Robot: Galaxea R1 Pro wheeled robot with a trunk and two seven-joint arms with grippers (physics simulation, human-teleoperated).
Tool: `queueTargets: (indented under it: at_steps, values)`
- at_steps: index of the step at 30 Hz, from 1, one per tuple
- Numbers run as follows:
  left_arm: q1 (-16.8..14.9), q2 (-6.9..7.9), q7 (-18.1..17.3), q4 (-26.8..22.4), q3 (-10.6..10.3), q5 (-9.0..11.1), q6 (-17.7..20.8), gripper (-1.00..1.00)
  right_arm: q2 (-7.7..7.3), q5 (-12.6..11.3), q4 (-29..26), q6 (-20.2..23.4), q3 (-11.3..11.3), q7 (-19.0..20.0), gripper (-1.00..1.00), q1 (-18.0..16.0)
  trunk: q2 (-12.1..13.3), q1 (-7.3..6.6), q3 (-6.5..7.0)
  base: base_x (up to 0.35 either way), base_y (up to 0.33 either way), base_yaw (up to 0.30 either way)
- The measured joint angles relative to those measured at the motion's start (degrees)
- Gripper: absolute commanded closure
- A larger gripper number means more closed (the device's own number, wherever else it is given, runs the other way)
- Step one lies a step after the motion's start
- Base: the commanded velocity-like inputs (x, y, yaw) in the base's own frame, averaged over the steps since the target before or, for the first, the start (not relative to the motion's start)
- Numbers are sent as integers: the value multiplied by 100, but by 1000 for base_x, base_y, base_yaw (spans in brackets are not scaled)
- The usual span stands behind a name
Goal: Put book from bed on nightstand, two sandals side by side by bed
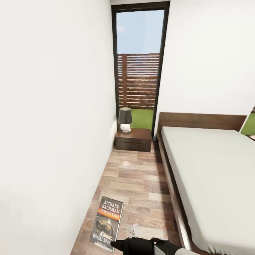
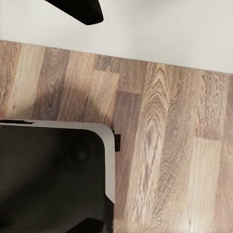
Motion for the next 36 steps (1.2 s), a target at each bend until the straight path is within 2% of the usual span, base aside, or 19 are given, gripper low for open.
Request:
queueTargets:
  at_steps: [6,18,36]
  values:
    - [0,0,0,0,2,0,0,-100,0,0,0,-2,2,0,100,4,0,0,0,3,2,-42]
    - [0,0,0,0,0,0,0,-100,0,0,0,-2,-1,0,100,6,0,0,0,1,0,-174]
    - [0,0,0,0,2,0,0,-100,0,0,0,3,5,-14,100,6,0,0,0,0,0,-20]
